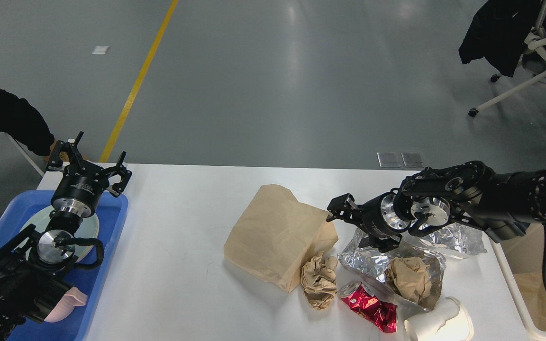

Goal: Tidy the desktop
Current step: 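Lower the right gripper onto the large brown paper bag and grasp it, then lift the brown paper bag and drop it into the white bin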

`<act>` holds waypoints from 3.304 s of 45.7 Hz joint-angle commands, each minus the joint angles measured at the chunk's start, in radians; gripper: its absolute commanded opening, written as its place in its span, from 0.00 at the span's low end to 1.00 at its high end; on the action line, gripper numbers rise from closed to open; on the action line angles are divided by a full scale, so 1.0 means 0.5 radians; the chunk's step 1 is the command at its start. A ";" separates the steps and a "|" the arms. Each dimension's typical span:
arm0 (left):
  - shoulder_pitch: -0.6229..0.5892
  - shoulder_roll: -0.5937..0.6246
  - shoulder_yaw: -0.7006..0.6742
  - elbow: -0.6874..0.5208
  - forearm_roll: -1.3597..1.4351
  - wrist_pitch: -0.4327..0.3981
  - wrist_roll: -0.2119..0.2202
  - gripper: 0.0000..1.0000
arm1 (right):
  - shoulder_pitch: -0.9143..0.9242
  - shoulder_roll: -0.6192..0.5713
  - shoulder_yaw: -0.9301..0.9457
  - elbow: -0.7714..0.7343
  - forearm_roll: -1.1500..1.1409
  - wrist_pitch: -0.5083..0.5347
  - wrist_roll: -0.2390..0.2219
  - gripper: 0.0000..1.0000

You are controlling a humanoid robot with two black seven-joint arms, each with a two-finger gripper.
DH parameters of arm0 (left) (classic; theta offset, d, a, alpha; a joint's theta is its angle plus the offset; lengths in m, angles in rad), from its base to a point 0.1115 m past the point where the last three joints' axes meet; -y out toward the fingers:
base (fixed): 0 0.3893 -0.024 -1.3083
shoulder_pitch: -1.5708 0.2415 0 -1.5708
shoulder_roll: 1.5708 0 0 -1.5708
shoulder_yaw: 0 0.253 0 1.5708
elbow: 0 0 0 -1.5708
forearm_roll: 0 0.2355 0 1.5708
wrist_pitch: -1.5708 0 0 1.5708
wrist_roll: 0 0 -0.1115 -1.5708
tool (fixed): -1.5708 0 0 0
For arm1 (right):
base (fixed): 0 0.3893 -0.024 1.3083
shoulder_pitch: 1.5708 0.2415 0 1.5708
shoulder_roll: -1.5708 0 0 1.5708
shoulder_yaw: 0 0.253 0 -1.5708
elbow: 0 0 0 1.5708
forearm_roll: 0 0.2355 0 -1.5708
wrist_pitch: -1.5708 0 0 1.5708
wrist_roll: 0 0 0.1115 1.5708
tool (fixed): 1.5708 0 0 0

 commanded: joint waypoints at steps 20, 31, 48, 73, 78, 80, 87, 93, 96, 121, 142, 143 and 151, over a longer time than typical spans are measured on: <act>0.000 0.000 0.000 0.000 0.000 0.000 0.000 0.96 | 0.028 0.021 0.007 0.017 0.004 0.025 -0.002 1.00; 0.000 0.000 0.000 0.000 0.000 0.000 0.000 0.96 | 0.013 0.113 0.099 -0.001 0.007 -0.003 -0.002 1.00; 0.000 0.000 0.000 0.000 0.000 0.000 0.000 0.96 | -0.024 0.221 0.142 -0.075 -0.002 -0.006 -0.002 1.00; 0.000 0.000 0.000 0.000 0.000 0.000 0.000 0.96 | -0.070 0.294 0.160 -0.118 -0.042 0.163 -0.006 0.00; 0.000 0.000 0.000 0.000 0.000 0.000 0.000 0.96 | -0.064 0.301 0.181 -0.121 -0.042 0.200 -0.006 0.00; 0.000 0.000 0.000 0.000 0.000 0.000 0.000 0.96 | -0.061 0.301 0.197 -0.121 -0.042 0.206 -0.006 0.00; 0.000 0.000 0.000 0.000 0.000 0.000 0.000 0.96 | -0.040 0.301 0.221 -0.121 -0.045 0.206 -0.009 0.00; 0.000 0.000 0.000 0.000 0.000 0.000 0.000 0.96 | -0.012 0.301 0.221 -0.118 -0.045 0.209 -0.009 0.00; 0.000 0.000 0.000 0.000 0.000 0.000 0.000 0.96 | 0.003 0.301 0.221 -0.109 -0.045 0.209 -0.009 0.00; 0.000 0.000 0.000 0.000 0.000 0.000 0.000 0.96 | 0.843 -0.012 0.016 0.259 -0.186 0.896 -0.012 0.00; 0.000 0.000 0.000 0.000 0.000 0.000 0.000 0.96 | 1.770 -0.239 -0.773 0.278 -0.468 1.347 -0.009 0.00; 0.000 0.000 0.000 0.000 0.000 0.000 0.000 0.96 | 1.792 -0.239 -0.779 0.278 -0.493 1.347 -0.006 0.00; 0.000 0.000 0.000 0.000 0.000 0.000 0.000 0.96 | 1.856 -0.236 -0.785 0.278 -0.653 1.347 -0.009 0.00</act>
